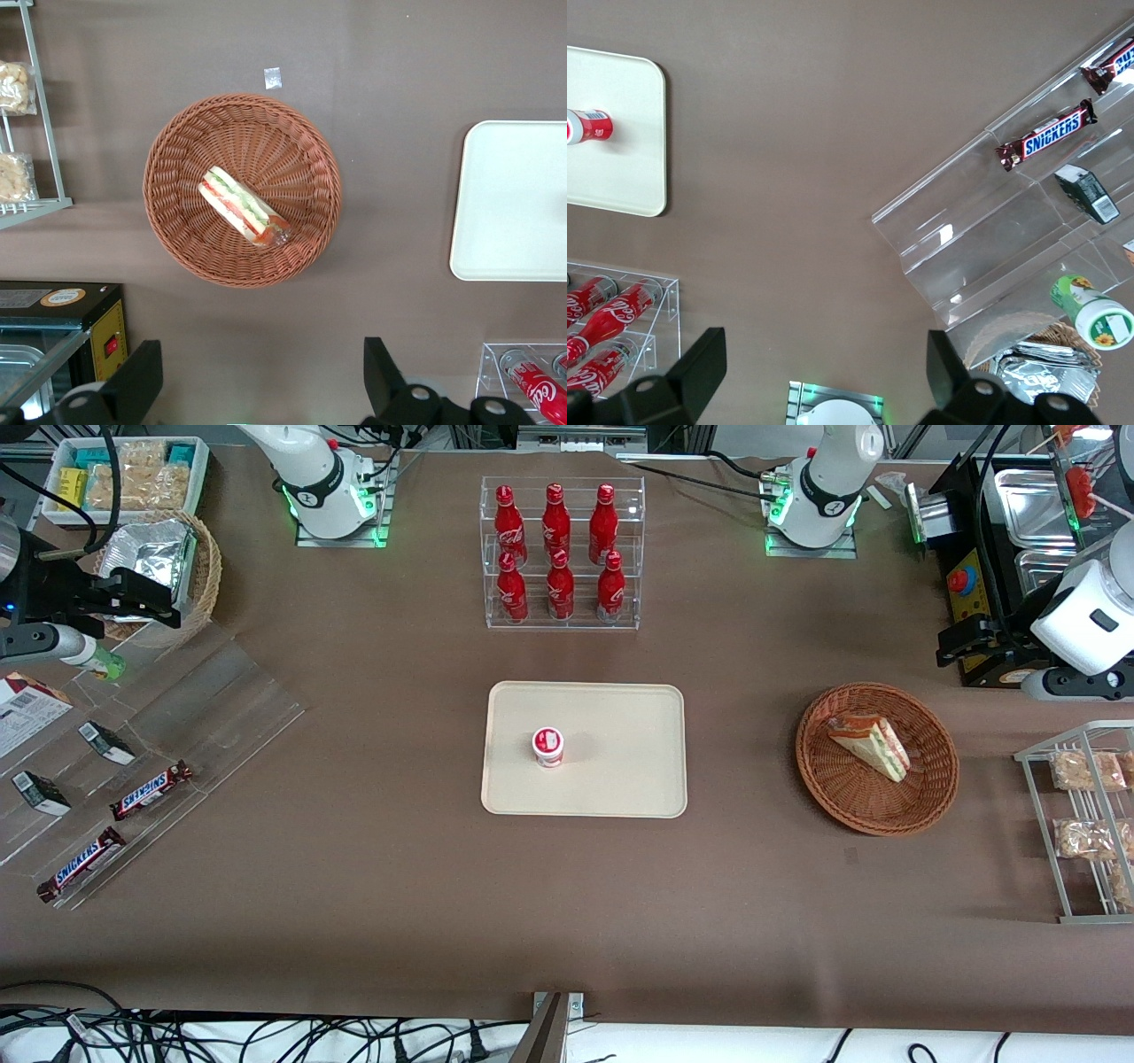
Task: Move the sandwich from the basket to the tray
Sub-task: 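Move the left gripper down over the wrapped sandwich in the wicker basket, then close the left gripper on the wrapped sandwich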
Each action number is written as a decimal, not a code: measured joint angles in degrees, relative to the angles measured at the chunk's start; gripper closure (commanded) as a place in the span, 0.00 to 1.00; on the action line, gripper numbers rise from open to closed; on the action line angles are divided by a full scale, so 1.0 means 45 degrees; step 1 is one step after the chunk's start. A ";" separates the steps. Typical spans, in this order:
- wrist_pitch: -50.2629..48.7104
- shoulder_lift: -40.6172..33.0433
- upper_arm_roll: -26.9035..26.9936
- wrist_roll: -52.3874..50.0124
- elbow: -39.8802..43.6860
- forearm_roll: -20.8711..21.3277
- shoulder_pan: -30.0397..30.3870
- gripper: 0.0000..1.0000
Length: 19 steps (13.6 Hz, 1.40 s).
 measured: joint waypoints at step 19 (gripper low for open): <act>0.6400 0.0336 0.0133 -0.8889 -0.5701 0.1352 0.0426 0.00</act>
